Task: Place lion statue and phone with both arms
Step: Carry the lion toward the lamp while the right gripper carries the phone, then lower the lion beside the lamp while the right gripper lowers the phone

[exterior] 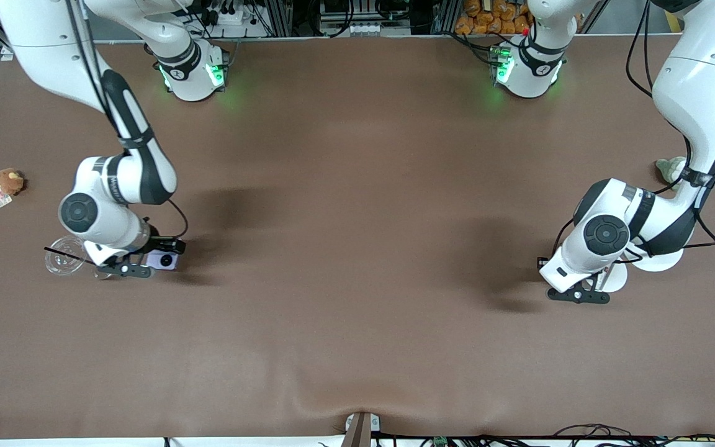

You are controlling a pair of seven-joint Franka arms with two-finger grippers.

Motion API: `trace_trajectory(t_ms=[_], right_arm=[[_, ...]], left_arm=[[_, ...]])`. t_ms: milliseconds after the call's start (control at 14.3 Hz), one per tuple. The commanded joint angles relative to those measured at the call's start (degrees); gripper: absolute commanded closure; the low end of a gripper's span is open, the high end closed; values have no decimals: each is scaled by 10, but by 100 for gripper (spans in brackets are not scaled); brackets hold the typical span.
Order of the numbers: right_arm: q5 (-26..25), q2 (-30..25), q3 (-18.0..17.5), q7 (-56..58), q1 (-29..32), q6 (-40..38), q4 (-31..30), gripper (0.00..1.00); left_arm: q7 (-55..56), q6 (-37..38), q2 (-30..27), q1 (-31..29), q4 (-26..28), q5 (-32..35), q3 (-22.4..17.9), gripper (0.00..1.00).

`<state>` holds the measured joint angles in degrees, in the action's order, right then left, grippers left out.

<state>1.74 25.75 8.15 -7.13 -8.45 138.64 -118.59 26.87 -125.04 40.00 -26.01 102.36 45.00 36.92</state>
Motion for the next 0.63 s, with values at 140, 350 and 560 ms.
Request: trace_trajectory(t_ms=[140, 350, 560], right_arm=[[-7, 22, -10, 6, 25, 31, -8, 51], [-6, 27, -10, 23, 30, 36, -6, 41], [-5, 33, -11, 47, 43, 48, -4, 39]], left_arm=[[-8, 0, -28, -7, -1, 7, 17, 0], [-8, 34, -56, -7, 1, 6, 35, 0], [-9, 84, -76, -13, -3, -5, 66, 0]])
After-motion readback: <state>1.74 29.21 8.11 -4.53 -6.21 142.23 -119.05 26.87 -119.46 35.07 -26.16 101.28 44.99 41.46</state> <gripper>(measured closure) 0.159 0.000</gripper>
